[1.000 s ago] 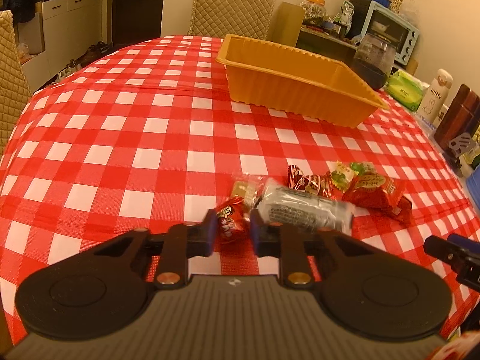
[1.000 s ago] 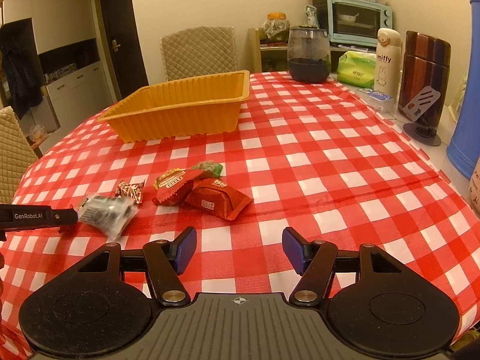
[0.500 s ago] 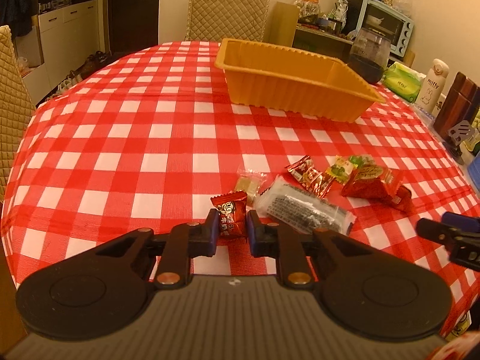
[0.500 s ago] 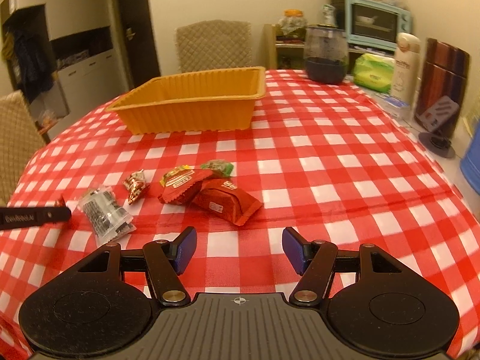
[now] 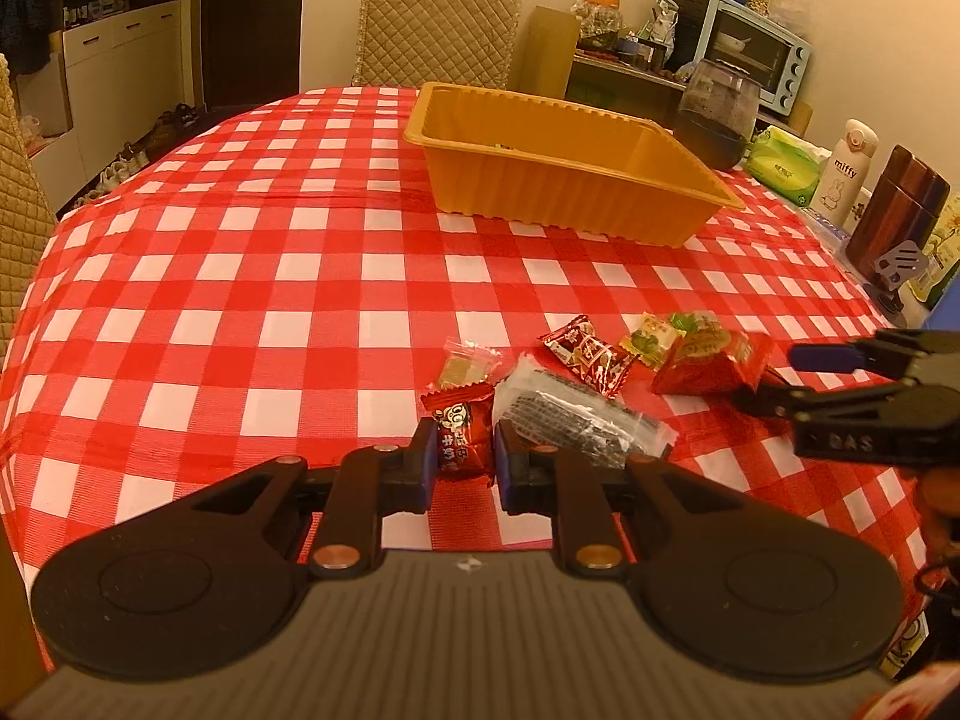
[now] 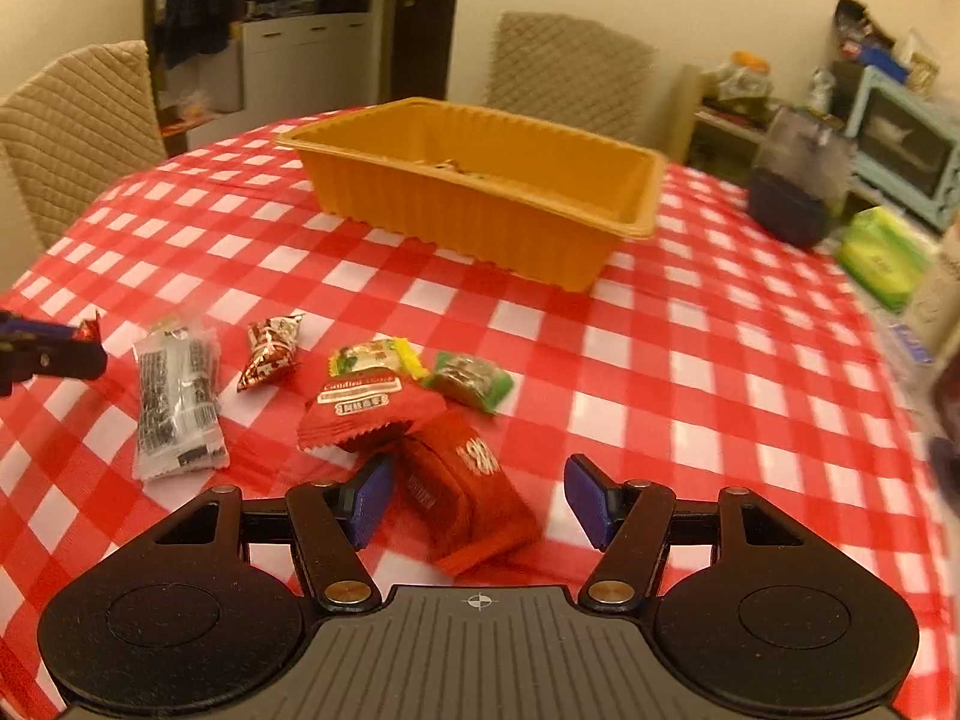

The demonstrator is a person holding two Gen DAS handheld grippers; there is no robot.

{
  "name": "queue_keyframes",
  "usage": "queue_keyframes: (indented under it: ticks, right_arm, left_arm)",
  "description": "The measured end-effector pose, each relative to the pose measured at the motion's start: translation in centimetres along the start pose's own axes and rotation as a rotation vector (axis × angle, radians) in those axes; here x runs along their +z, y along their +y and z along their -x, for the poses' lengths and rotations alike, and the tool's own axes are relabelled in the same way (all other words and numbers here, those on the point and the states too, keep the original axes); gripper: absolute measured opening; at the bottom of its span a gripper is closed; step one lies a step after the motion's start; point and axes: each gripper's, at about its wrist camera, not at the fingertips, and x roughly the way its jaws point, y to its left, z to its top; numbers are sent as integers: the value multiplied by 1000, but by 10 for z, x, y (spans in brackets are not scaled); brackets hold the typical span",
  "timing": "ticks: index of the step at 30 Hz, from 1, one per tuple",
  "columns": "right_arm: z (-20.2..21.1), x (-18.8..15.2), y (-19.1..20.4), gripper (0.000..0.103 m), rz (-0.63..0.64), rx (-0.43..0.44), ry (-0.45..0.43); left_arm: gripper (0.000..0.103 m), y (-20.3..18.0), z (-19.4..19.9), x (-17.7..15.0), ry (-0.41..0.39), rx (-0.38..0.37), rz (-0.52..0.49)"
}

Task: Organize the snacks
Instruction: 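Close the right tool on a red snack pouch while the left tool holds the candy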

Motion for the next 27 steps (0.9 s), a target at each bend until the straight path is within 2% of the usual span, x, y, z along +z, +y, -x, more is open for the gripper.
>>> queue_keyframes:
  ticks: [5,9,13,17,22,27]
  right_arm:
    - [-12,2,-4,62,-16,40,26]
    - [-3,1,1,34,-30,49,34]
    - [5,-2,5,30,-49,41,35]
    - [20,-4,3,27,-109,-11,17]
    - [38,-6,-4,27,-176,-80,-15]
    - [47,-5,-7,27,-197,-94,-44]
  left_arm:
    - [17,0,-1,0,3,-2,2]
    - [17,-4,-2,0,4,-11,-3]
    - [17,-7,-1,-1,7,-17,-11]
    - [17,-10,3,-1,3,-19,-21]
    - [17,-15,7,3,-9,-22,-38]
    - [17,-22,9,6,-11,-23,-67]
